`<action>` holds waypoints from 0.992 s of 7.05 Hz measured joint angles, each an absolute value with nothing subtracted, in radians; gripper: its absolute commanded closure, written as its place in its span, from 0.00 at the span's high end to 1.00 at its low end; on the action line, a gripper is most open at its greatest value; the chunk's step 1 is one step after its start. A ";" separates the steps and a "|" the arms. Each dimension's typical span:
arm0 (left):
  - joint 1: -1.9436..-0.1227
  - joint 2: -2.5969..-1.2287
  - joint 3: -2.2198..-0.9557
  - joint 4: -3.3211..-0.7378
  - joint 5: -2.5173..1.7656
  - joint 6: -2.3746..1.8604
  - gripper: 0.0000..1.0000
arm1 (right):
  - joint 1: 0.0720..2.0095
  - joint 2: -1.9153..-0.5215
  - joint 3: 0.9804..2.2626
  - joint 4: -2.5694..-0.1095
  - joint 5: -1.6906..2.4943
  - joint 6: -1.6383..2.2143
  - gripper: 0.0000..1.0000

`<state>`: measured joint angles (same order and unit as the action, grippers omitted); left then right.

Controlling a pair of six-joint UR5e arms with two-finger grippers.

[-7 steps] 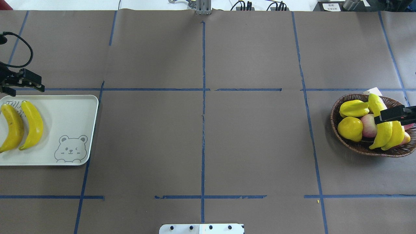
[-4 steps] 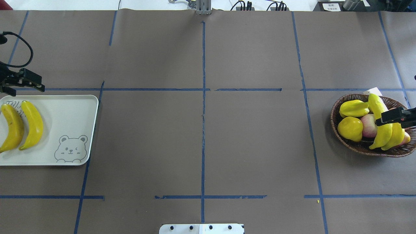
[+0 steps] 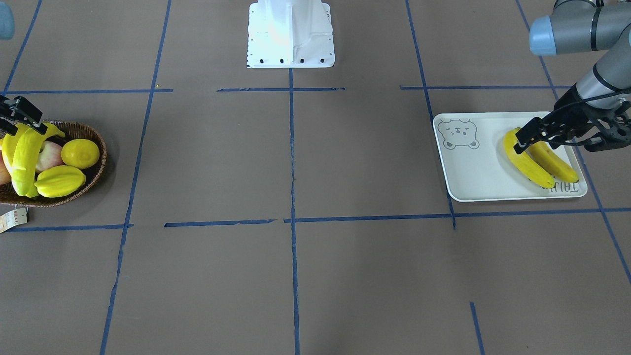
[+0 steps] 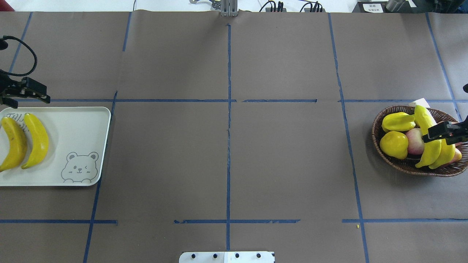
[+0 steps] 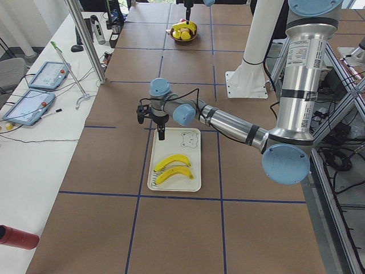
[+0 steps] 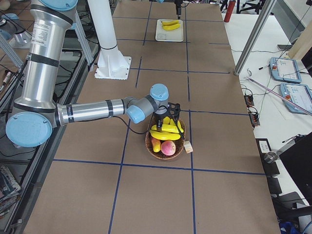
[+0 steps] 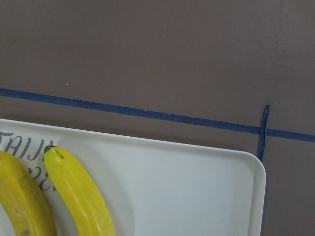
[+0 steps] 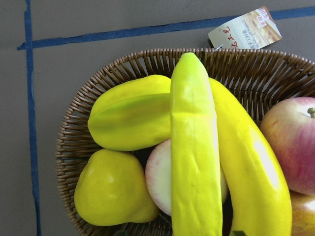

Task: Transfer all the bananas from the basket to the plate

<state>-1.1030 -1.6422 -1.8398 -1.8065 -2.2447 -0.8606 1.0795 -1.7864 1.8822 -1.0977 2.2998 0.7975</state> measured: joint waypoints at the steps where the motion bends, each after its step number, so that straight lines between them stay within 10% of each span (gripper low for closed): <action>1: -1.103 -1.642 -1.840 -1.807 -2.244 -0.861 1.00 | 1.072 -1.781 1.873 -1.098 2.299 0.798 0.77; 4: -1.103 -1.642 -1.839 -1.807 -2.245 -0.861 1.00 | 1.058 -1.769 1.849 -1.096 2.300 0.793 0.77; 7: -1.103 -1.642 -1.840 -1.807 -2.245 -0.860 1.00 | 1.058 -1.771 1.846 -1.094 2.300 0.789 0.22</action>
